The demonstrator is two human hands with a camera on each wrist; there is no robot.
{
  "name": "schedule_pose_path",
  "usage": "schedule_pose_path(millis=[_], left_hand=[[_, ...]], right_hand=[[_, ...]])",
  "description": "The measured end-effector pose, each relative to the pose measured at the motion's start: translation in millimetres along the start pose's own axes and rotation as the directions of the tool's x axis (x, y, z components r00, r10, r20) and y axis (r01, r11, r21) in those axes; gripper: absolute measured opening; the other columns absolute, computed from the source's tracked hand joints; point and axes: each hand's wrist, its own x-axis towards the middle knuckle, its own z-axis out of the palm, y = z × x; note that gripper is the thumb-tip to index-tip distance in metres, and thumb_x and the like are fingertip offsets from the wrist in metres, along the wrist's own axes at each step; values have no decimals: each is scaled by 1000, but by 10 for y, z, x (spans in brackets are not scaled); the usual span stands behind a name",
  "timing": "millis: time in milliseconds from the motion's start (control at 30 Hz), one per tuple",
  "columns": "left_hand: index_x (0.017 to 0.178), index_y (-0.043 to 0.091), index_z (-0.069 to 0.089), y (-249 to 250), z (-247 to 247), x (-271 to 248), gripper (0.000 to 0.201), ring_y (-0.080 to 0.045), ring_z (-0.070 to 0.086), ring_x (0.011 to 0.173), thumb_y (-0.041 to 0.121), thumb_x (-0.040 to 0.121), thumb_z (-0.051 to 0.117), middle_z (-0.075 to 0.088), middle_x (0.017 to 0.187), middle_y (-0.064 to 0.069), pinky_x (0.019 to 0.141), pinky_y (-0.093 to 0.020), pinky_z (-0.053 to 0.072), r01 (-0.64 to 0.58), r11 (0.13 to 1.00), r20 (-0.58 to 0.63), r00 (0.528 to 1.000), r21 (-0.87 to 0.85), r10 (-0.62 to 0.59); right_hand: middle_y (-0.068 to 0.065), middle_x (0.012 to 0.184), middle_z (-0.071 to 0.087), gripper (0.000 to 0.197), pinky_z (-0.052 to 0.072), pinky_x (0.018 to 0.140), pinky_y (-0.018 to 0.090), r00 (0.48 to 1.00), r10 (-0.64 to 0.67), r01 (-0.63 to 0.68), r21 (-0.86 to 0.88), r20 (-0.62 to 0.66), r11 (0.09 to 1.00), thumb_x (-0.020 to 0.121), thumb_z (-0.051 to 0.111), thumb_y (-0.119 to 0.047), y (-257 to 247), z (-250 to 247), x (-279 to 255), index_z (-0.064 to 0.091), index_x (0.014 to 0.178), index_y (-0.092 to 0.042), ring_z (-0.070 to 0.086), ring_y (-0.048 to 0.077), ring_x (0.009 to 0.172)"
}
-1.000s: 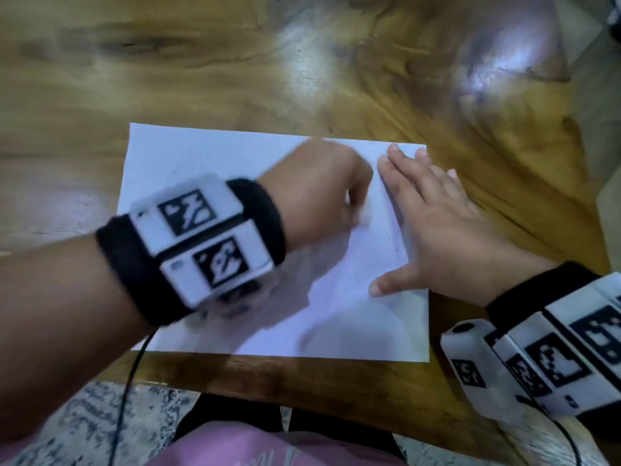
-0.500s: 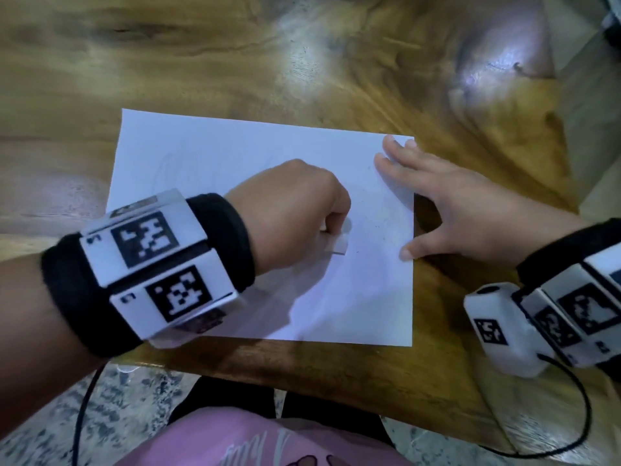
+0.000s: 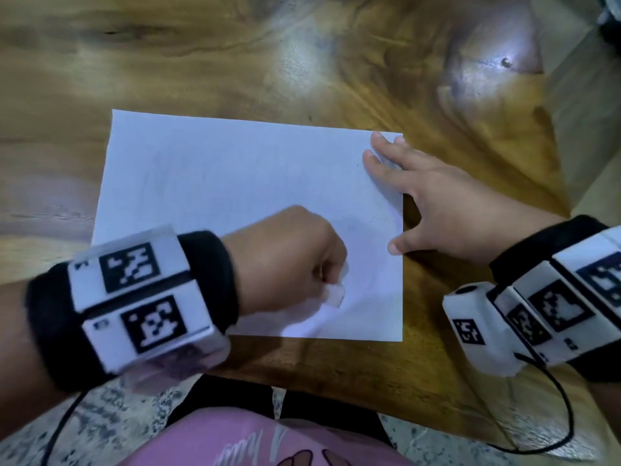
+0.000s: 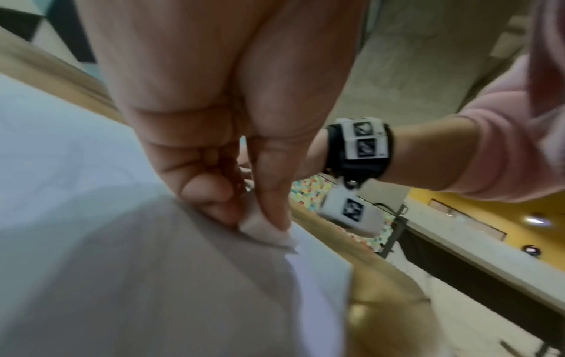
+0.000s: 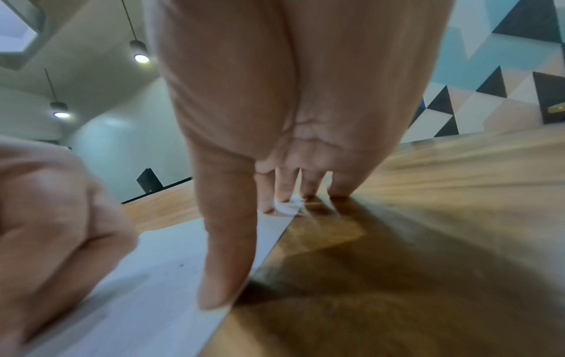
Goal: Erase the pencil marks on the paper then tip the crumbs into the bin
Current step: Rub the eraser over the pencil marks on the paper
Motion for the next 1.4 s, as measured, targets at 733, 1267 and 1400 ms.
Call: schedule_pose_path(millis=[733, 1267, 1400], left_hand=[[64, 17, 64, -14, 118, -143, 10, -10, 55, 62, 21, 70, 70, 53, 66, 7, 58, -16, 39, 8, 999, -7, 1000, -50, -9], [78, 19, 68, 190, -94, 277, 8, -5, 41, 55, 26, 75, 66, 44, 56, 13, 54, -18, 30, 49, 999, -179, 983, 13, -46], [67, 22, 62, 201, 32, 220, 10, -9, 46, 61, 23, 76, 66, 47, 57, 11, 53, -15, 28, -18, 1000, -59, 998, -11, 18]], right_hand=[[-14, 155, -16, 108, -2, 106, 13, 1000, 11, -11, 10, -9, 1000, 69, 79, -27, -28, 26, -29, 4, 148, -27, -15, 4, 141], [-13, 156, -12, 107, -1, 110, 17, 999, -9, 9, 26, -31, 1000, 68, 80, -25, -19, 40, -27, 8, 148, -25, -12, 6, 142], [-13, 156, -11, 107, -1, 109, 15, 1000, -9, 10, 31, -26, 999, 67, 80, -24, -19, 41, -21, 9, 148, -25, -11, 6, 142]])
